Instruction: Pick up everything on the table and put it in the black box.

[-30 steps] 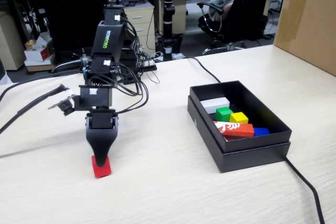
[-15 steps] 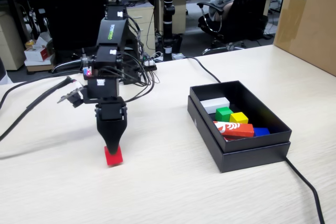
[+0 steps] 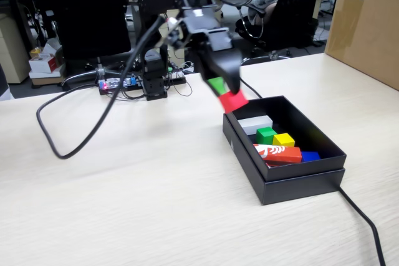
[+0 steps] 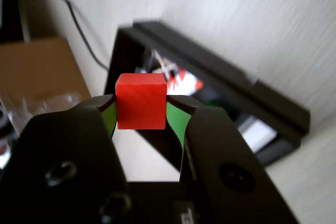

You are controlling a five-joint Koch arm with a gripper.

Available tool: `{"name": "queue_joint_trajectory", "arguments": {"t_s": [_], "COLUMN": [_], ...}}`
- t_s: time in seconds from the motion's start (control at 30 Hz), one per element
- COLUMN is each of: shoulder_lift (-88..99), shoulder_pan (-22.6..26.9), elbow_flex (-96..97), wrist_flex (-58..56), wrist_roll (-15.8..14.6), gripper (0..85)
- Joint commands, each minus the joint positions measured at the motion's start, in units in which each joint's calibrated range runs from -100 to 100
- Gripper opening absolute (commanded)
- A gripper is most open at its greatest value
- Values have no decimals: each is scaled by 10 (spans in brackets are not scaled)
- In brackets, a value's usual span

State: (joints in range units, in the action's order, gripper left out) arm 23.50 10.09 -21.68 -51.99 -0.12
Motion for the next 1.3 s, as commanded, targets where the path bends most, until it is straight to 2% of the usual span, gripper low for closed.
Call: {"name": "queue_joint_trajectory", "arguments": {"t_s": [0.0,0.03,0.13,0.33,0.57,0.63,0.77,0.9,1.27], "shoulder_lift": [17,-11,-46,-144,-166,-159,-121,-71,41], "shoulder_pan": [40,60,70,70,64,63,61,61,64], "elbow_flex": [-47,-50,-49,44,111,112,109,111,111], "wrist_flex": [9,12,19,83,107,107,107,107,98], "wrist_roll": [-15,-22,-27,-27,-19,-19,-21,-25,-26], "gripper": [13,15,15,23,219,255,267,402,424]}}
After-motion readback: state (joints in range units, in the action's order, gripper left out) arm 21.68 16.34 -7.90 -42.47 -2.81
